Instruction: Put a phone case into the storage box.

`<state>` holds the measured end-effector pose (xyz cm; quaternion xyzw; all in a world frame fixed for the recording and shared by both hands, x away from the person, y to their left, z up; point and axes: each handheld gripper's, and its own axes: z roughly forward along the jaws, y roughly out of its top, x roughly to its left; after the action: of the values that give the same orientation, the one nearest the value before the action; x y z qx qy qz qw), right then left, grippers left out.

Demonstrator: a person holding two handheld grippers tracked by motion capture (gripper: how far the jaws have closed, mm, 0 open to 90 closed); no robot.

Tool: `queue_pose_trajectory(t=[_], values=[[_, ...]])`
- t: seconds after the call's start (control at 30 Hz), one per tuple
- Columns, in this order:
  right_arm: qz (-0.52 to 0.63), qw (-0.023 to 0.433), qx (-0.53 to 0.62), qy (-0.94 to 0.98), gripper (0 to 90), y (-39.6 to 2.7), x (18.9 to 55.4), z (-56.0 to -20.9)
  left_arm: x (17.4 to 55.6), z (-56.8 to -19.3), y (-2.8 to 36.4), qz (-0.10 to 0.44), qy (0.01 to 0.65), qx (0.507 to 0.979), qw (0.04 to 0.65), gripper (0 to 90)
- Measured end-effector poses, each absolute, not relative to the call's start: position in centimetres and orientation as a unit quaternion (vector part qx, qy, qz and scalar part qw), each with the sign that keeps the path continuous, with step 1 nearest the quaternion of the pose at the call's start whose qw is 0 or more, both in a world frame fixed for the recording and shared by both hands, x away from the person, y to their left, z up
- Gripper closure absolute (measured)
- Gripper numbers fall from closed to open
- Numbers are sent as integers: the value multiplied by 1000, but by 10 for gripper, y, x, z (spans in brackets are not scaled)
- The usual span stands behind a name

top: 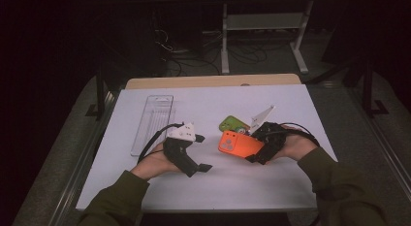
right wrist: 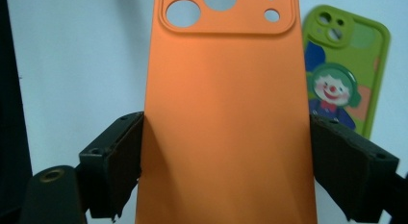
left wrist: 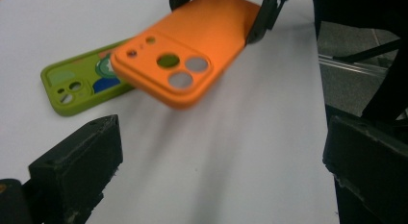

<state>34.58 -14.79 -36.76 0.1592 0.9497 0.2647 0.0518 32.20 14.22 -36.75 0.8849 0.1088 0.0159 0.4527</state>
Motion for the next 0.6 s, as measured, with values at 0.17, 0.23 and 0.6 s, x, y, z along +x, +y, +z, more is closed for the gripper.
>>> queue_pose_trajectory(t=[0.17, 0.23, 0.6], values=[[254, 42, 117, 959, 158, -132, 347, -368, 330, -359, 143, 14, 94, 888, 450, 0], [256, 34, 105, 960, 158, -128, 348, -368, 331, -358, 142, 9, 91, 889, 448, 0], [252, 9, 58, 966, 158, -110, 346, -368, 336, -364, 134, -4, 63, 901, 428, 0]])
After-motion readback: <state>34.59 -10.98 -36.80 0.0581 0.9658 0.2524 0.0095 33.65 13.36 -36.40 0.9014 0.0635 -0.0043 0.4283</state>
